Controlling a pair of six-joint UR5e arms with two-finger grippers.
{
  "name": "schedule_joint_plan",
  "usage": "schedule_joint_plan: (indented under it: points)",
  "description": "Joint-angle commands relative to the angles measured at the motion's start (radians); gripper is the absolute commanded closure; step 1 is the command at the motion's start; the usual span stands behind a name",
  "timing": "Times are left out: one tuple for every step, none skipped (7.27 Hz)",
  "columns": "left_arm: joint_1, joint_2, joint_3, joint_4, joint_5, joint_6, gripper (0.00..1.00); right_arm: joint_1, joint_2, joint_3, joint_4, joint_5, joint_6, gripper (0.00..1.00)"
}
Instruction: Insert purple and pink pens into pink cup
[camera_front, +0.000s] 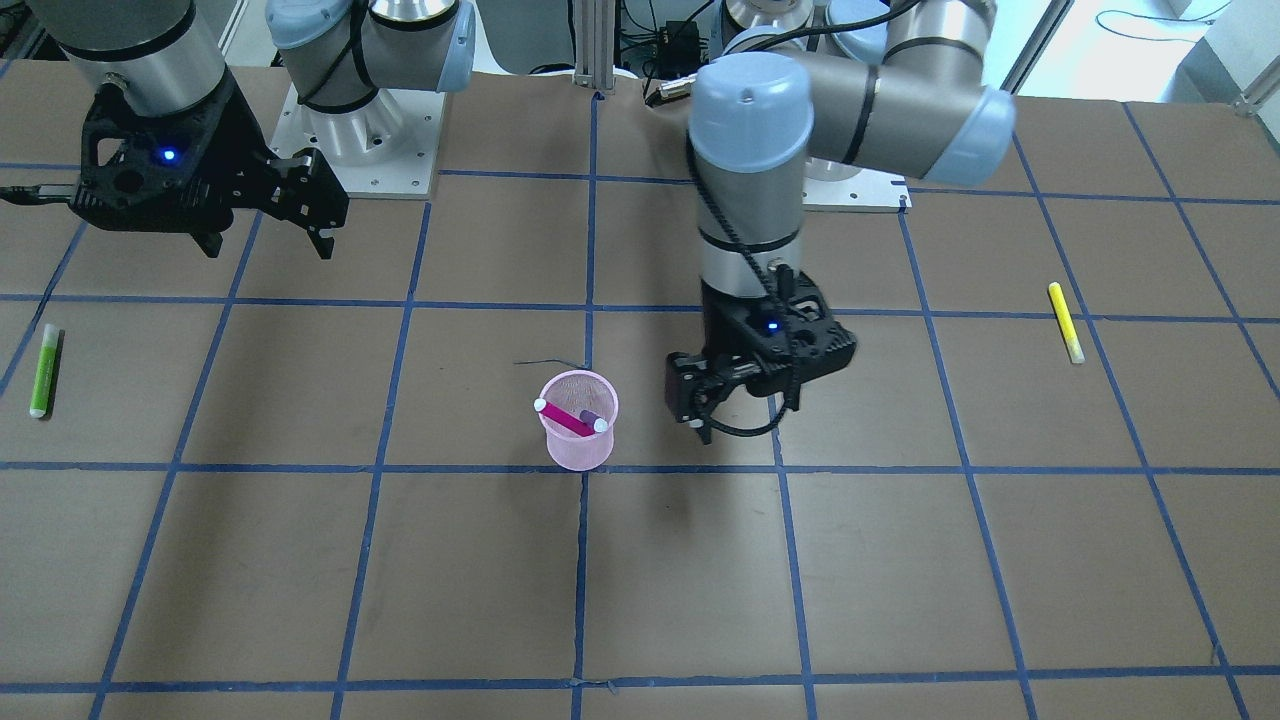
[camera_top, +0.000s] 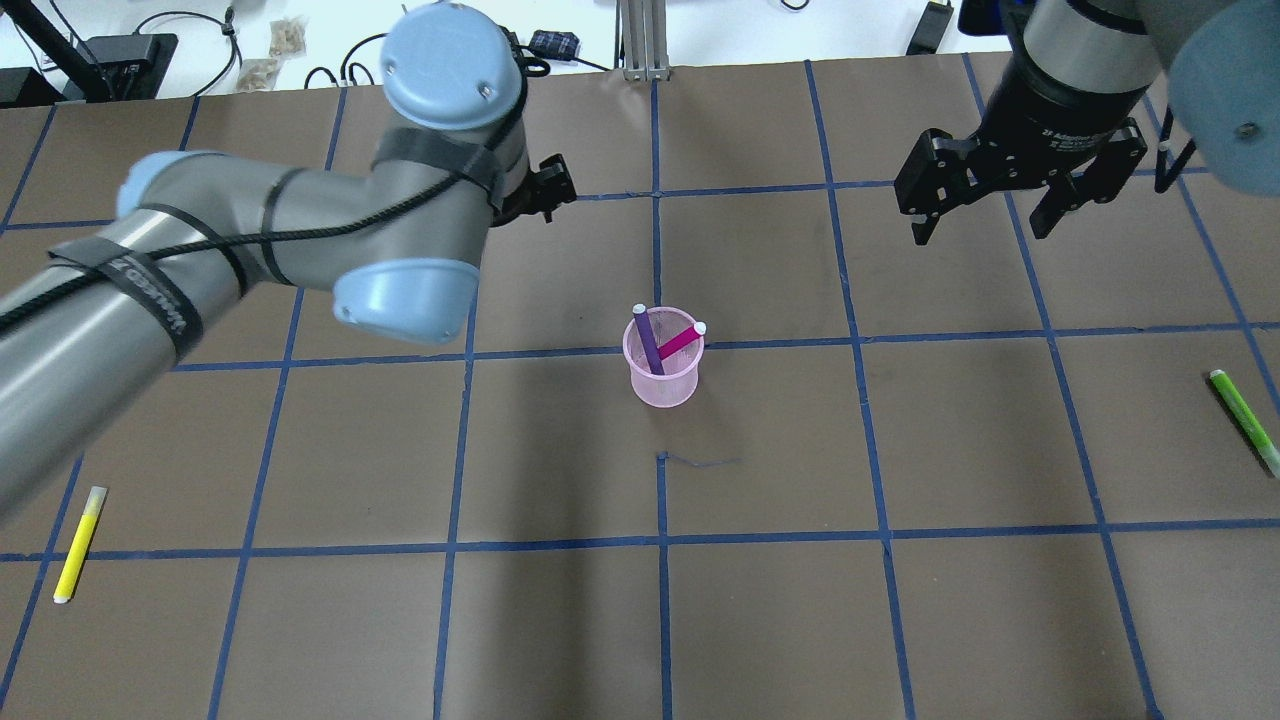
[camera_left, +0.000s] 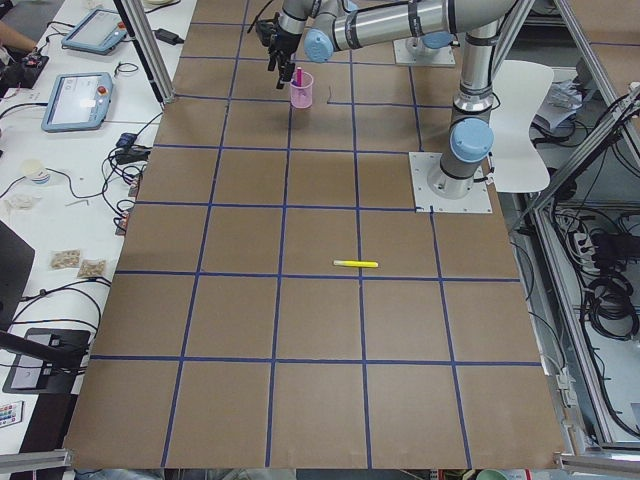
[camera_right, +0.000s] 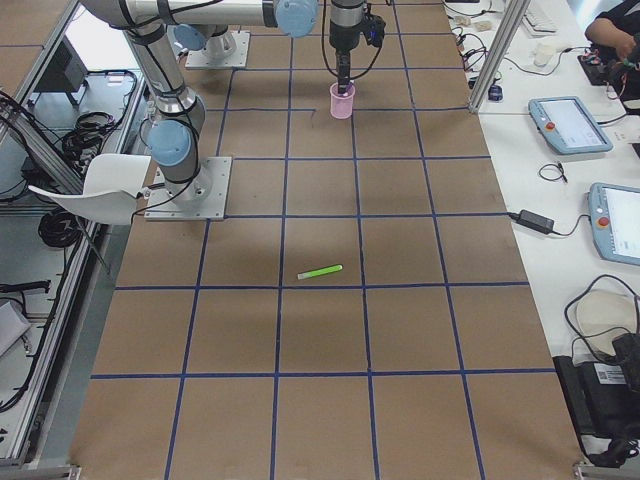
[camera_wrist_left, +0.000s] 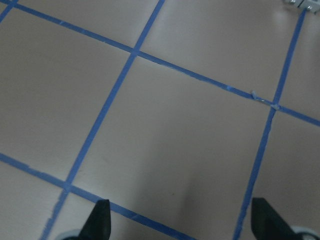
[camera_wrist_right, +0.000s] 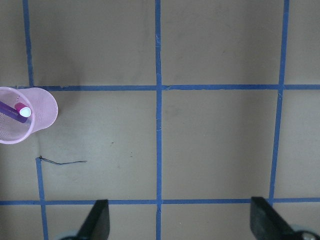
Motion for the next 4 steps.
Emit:
schedule_joint_plan:
  points:
    - [0.196,0.083,0.063,-0.282,-0.117,0.364,0.0,0.002,-0.006,0.002,0.0,0.022,0.05,0.0]
    - [0.212,0.126,0.064,-0.338,-0.139,0.386,0.0,0.004,-0.006,0.003,0.0,0.067,0.11,0.0]
    - [0.21,0.174,0.076,-0.442,-0.204,0.4,0.0,0.004,-0.006,0.005,0.0,0.063,0.111,0.0]
    - [0.204,0.212,0.128,-0.548,-0.237,0.511,0.0,0.004,-0.006,0.003,0.0,0.058,0.111,0.0]
